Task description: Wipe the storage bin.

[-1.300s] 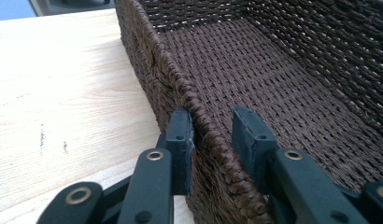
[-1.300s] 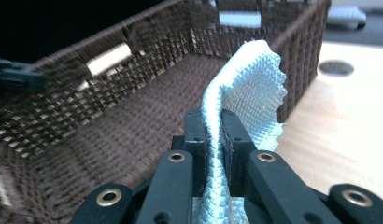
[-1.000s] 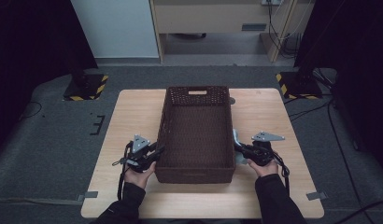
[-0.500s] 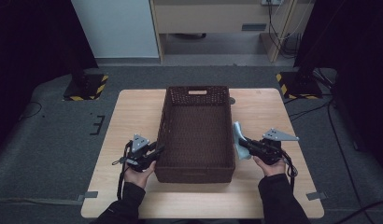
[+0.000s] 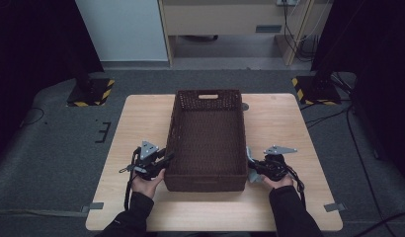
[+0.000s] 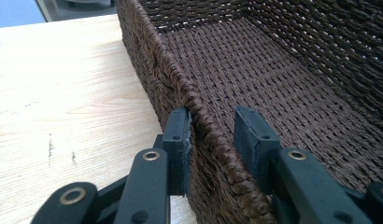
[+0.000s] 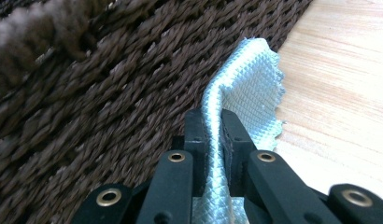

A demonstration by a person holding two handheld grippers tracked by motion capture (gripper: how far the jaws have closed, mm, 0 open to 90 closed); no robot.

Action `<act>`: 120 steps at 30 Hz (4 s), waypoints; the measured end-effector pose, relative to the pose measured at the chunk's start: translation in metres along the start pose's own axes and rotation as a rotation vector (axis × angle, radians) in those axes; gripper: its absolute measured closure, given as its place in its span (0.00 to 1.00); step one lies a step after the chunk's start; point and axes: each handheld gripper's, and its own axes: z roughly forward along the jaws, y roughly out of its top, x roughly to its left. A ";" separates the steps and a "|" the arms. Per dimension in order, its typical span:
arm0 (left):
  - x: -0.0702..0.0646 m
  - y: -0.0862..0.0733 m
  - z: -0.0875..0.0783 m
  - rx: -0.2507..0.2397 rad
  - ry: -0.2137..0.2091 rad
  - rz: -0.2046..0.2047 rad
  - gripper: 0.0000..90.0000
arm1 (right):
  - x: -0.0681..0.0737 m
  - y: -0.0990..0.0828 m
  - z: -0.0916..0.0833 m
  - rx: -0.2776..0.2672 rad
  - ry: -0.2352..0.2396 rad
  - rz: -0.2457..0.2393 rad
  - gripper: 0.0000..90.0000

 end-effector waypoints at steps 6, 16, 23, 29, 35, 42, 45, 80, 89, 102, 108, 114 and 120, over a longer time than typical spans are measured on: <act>0.000 0.000 0.000 0.004 0.002 0.005 0.73 | 0.012 0.019 -0.042 -0.235 0.053 -0.027 0.93; -0.003 0.001 0.001 0.008 0.022 0.003 0.74 | 0.020 -0.004 -0.021 -0.078 0.026 -0.040 0.93; -0.001 0.002 0.002 0.006 0.014 0.006 0.73 | 0.018 -0.009 -0.014 -0.032 0.004 -0.034 0.93; -0.001 0.002 0.002 0.008 0.014 0.008 0.72 | 0.025 0.011 -0.050 -0.239 0.055 -0.056 0.93; -0.001 0.002 0.002 0.008 0.024 0.007 0.73 | 0.025 -0.002 -0.043 -0.160 0.038 -0.060 0.93; 0.002 0.004 0.005 0.008 0.022 0.003 0.73 | 0.025 -0.020 -0.013 -0.009 0.033 -0.042 0.93; 0.002 0.004 0.005 0.009 0.019 0.003 0.72 | 0.026 -0.021 -0.008 0.016 0.023 -0.060 0.93; 0.006 0.006 0.009 0.011 0.031 -0.002 0.70 | 0.042 -0.008 -0.062 -0.237 0.100 -0.094 0.93; 0.005 0.006 0.009 0.011 0.035 0.000 0.70 | 0.039 -0.031 -0.026 -0.001 0.050 -0.062 0.93; 0.005 0.006 0.009 0.013 0.035 0.003 0.69 | 0.052 -0.019 -0.066 -0.213 0.100 -0.104 0.93; 0.006 0.006 0.009 0.013 0.033 0.001 0.69 | 0.048 -0.029 -0.048 -0.085 0.071 -0.071 0.93; 0.006 0.006 0.009 0.014 0.036 0.002 0.68 | 0.047 -0.039 -0.030 0.035 0.057 -0.068 0.93; 0.006 0.006 0.009 0.013 0.035 0.000 0.68 | 0.051 -0.025 -0.062 -0.163 0.085 -0.073 0.93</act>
